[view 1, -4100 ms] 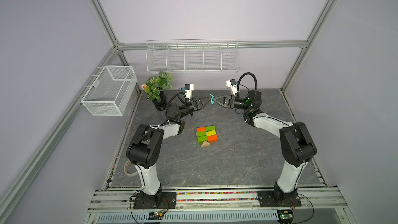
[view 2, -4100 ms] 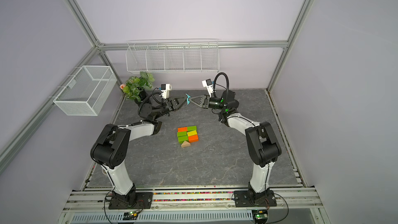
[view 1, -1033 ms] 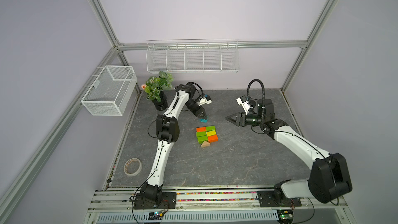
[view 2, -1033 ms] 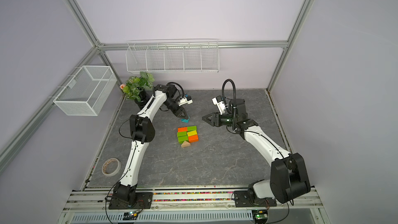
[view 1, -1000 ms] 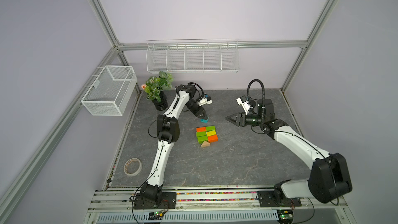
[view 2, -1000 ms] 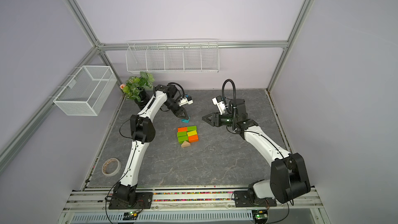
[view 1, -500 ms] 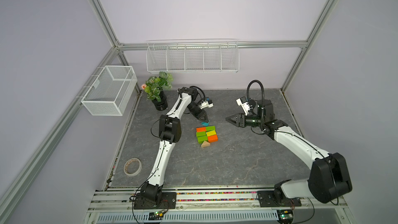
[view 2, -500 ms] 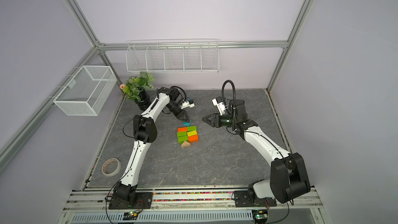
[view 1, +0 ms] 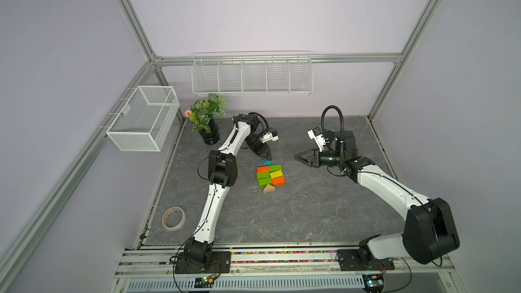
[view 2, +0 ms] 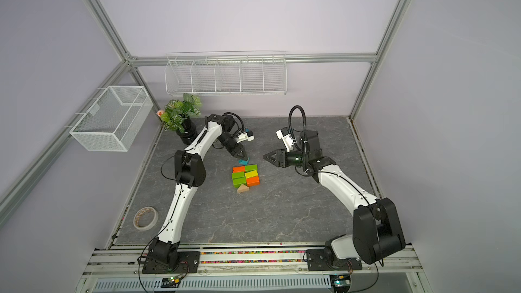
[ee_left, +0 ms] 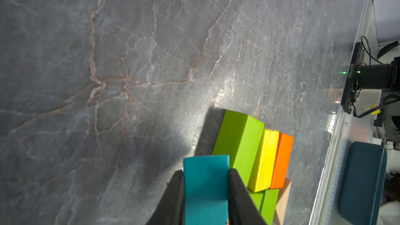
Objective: Assemble a piece of candy with building blocks
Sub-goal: Assemble the building block at the center of the board.
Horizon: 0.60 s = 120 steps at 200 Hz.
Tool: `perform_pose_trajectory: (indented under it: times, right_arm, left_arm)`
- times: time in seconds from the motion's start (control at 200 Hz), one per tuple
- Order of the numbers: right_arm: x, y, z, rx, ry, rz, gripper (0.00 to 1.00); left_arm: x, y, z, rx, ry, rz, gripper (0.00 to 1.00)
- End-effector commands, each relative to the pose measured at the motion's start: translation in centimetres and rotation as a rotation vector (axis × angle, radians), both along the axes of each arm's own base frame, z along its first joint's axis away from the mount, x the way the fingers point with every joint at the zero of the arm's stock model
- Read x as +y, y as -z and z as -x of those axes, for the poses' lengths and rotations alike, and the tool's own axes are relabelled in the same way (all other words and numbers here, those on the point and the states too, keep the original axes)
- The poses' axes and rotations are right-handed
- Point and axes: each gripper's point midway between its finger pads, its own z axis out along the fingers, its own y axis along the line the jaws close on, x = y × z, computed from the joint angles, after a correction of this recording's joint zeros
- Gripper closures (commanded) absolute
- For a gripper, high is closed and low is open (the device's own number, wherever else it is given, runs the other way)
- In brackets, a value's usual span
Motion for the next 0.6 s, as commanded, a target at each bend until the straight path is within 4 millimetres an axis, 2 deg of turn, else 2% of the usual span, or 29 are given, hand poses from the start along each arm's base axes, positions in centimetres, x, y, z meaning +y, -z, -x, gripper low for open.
perform_pose_trajectory:
  times: [0.0,0.225,0.37,0.43,0.455,0.51,0.52,0.535,0.595]
  right_arm:
    - [0.5,0.6,0.2,-0.003,-0.026,0.002,0.58]
    - [0.7,0.9,0.3,0.001,-0.033,0.003,0.58]
    - [0.8,0.9,0.4,0.002,-0.040,0.001,0.58]
    - [0.9,1.0,0.4,0.003,-0.042,0.002,0.58]
    - [0.9,1.0,0.4,0.005,-0.044,0.002,0.58]
    - [0.9,1.0,0.5,0.005,-0.046,0.001,0.58]
    - [0.9,1.1,0.4,0.007,-0.045,0.002,0.58]
    - [0.9,1.1,0.5,0.008,-0.046,0.002,0.58]
    - [0.9,1.1,0.5,0.008,-0.046,0.002,0.58]
  left_arm:
    - [0.1,1.3,-0.1,0.008,0.002,-0.019,0.82]
    - [0.2,1.7,-0.4,-0.001,-0.010,-0.042,0.75]
    - [0.4,2.0,-0.8,-0.008,-0.026,-0.059,0.60]
    - [0.5,2.1,-1.0,-0.014,-0.033,-0.065,0.58]
    - [0.5,2.1,-1.1,-0.014,-0.038,-0.068,0.53]
    - [0.6,2.2,-1.2,-0.017,-0.042,-0.072,0.50]
    - [0.6,2.1,-1.2,-0.016,-0.044,-0.071,0.43]
    - [0.6,2.1,-1.3,-0.018,-0.044,-0.070,0.40]
    - [0.7,2.1,-1.4,-0.020,-0.048,-0.071,0.39]
